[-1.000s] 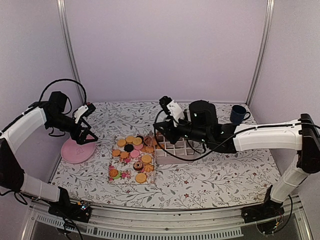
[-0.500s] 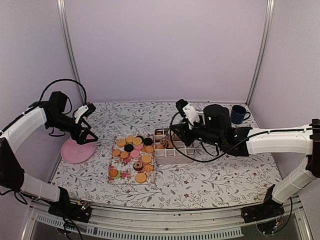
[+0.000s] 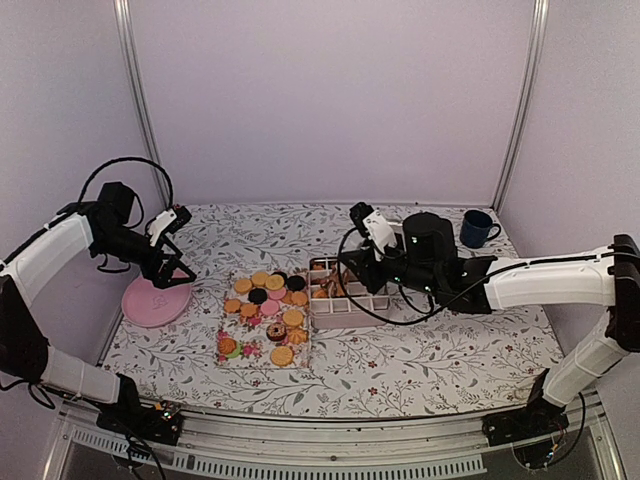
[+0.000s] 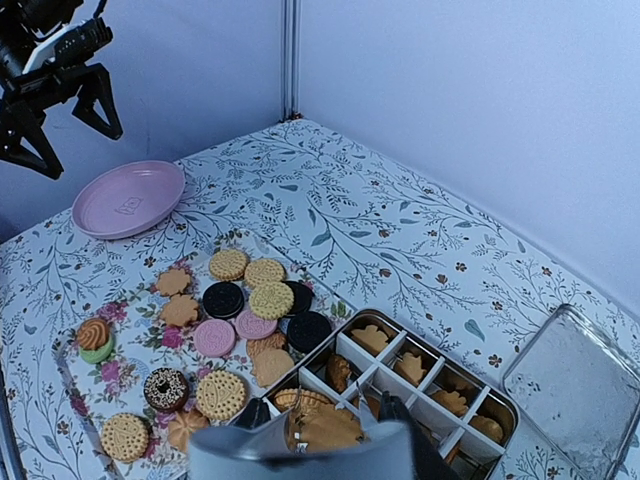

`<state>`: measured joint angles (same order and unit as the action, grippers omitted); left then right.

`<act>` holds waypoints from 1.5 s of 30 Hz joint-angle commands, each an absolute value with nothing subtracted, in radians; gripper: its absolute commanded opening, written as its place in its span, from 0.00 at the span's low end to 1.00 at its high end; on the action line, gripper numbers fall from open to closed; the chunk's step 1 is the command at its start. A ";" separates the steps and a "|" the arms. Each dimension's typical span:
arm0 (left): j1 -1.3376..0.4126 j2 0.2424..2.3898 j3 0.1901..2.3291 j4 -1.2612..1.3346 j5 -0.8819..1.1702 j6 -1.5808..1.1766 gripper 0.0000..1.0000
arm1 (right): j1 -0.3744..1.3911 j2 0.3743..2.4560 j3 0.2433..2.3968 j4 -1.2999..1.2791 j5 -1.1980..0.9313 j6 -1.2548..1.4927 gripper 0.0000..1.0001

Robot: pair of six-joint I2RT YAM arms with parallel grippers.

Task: Pack the cookies
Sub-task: Place the fake cookies in the empty pocket of the box.

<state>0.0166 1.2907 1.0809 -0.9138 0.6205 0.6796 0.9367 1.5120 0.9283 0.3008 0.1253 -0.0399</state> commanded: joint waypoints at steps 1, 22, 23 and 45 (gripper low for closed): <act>0.027 1.296 1.110 -0.924 0.635 0.683 0.99 | 0.927 1.539 0.925 0.374 0.131 -0.033 0.18; 0.027 1.294 1.113 -0.932 0.636 0.687 0.99 | 0.924 1.534 0.943 0.364 0.113 -0.043 0.42; 0.028 1.294 1.114 -0.932 0.638 0.687 0.99 | 0.924 1.534 0.943 0.364 0.110 -0.044 0.42; 0.034 1.300 1.117 -0.944 0.642 0.689 0.99 | 0.925 1.487 0.974 0.307 0.118 -0.043 0.28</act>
<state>0.0212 1.2980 1.0996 -0.9329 0.6209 0.6807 0.9291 1.5253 0.9939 0.3019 0.0917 -0.0490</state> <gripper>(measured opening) 0.994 0.294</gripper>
